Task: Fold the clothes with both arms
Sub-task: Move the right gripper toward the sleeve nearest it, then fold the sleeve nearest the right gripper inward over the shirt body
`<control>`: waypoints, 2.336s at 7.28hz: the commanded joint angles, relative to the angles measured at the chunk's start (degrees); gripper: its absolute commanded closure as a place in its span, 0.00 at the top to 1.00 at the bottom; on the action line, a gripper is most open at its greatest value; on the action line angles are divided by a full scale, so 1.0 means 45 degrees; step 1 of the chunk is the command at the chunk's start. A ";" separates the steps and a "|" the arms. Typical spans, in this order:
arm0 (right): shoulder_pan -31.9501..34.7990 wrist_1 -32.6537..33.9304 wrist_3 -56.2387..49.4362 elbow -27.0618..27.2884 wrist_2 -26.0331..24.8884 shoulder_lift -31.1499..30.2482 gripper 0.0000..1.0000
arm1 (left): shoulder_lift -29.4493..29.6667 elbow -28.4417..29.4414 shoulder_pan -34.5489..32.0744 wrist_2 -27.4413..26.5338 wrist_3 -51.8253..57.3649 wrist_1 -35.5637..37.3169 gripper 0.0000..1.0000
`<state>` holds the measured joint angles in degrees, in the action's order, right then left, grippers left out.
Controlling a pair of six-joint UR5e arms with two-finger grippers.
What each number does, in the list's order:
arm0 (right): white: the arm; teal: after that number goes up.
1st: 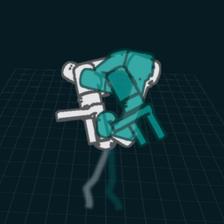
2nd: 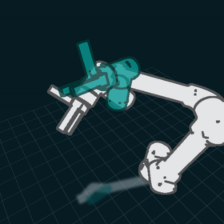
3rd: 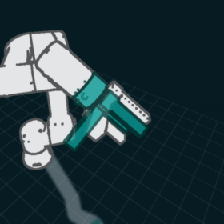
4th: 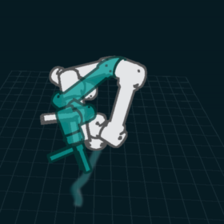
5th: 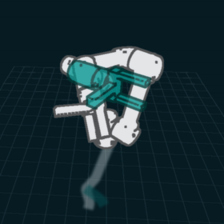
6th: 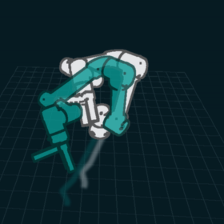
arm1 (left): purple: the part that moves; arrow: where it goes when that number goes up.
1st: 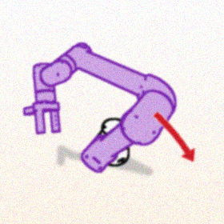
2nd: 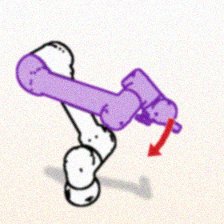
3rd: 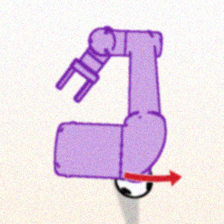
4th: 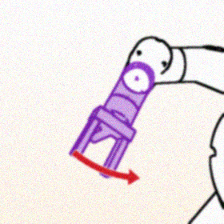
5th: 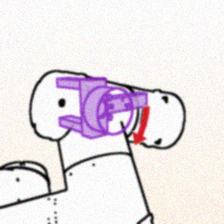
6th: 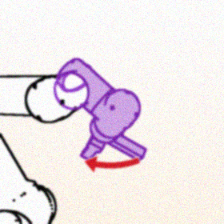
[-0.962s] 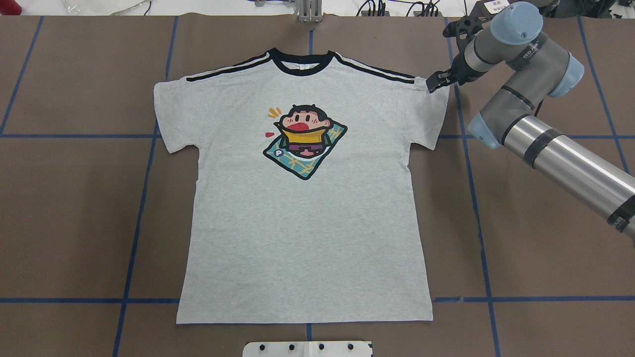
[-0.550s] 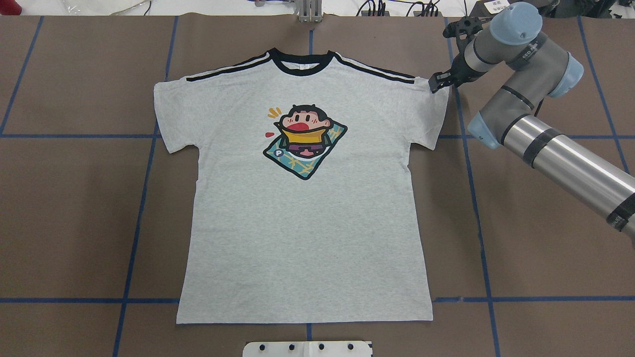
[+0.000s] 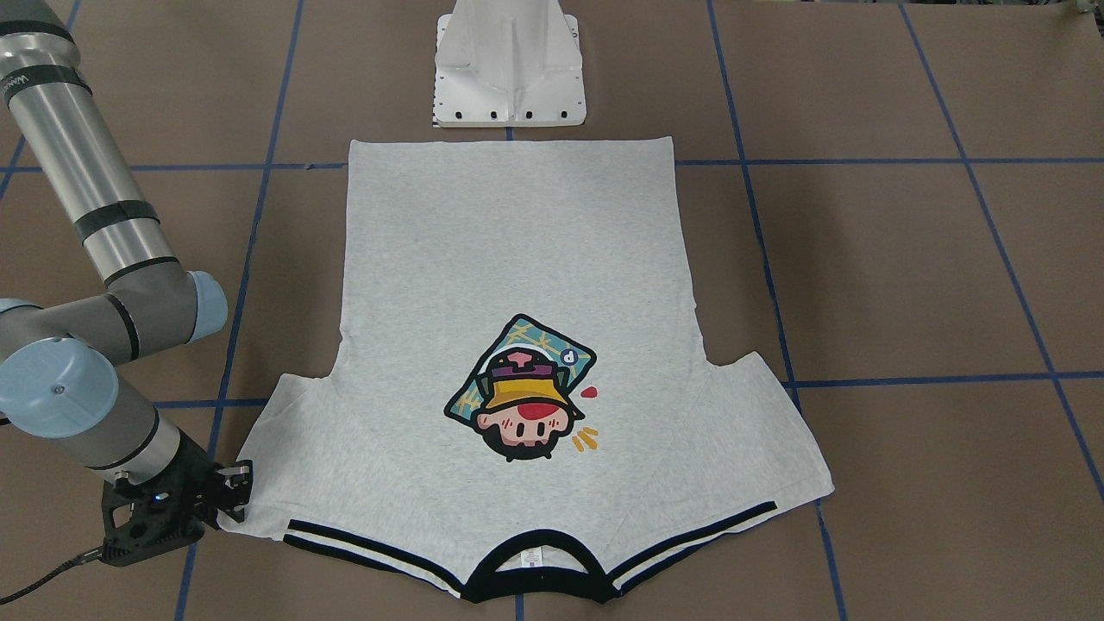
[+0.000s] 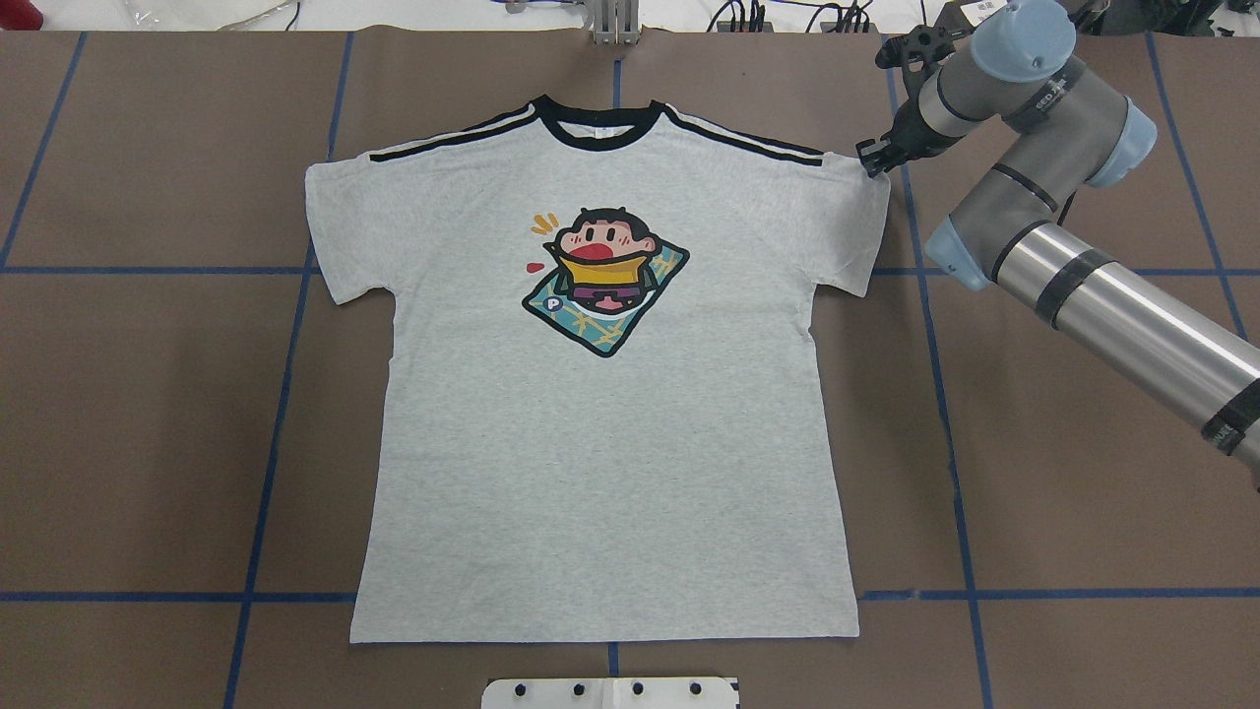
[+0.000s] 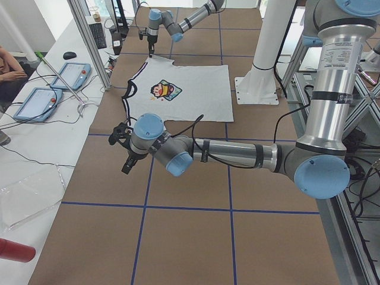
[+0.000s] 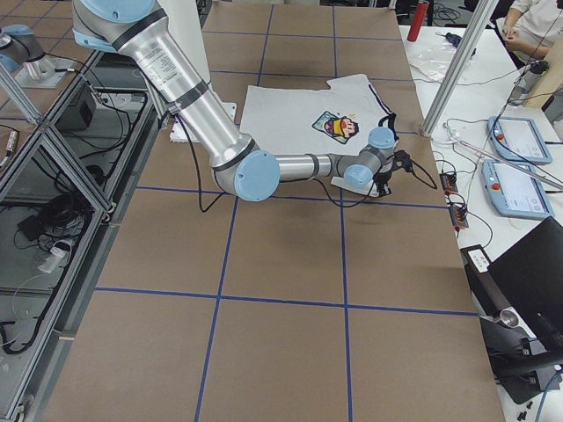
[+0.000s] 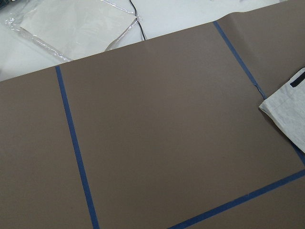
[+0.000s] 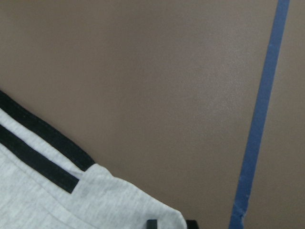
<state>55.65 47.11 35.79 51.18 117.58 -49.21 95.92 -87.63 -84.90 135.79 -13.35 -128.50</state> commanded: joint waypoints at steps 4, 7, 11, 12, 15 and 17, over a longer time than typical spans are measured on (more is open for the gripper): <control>0.0076 0.0058 0.0811 0.1374 0.0898 0.0076 0.00 | -0.0007 0.0000 0.0000 0.0000 -0.0003 0.0021 1.00; -0.0216 0.0407 0.2784 0.2005 0.1293 0.1262 0.00 | -0.0007 0.0000 0.0000 -0.0019 0.0017 0.0040 1.00; -0.2284 0.1641 0.3121 0.0702 -0.2330 0.3081 0.00 | -0.0007 -0.0019 -0.0020 0.0000 0.0017 0.0001 1.00; -0.2365 0.1641 0.3102 0.0445 -0.2630 0.3142 0.00 | -0.0007 -0.0039 -0.0020 0.0000 -0.0003 0.0001 1.00; -0.2386 0.1583 0.3102 0.0462 -0.2633 0.3142 0.99 | -0.0007 -0.0019 -0.0020 -0.0019 -0.0003 0.0001 1.00; -0.2347 0.1582 0.3121 0.0617 -0.2497 0.3142 1.00 | 0.0206 0.0174 0.0000 -0.0077 -0.0370 -0.0018 1.00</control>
<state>44.96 54.26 49.84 53.49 105.95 -35.07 96.19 -87.44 -84.94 135.64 -13.74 -128.48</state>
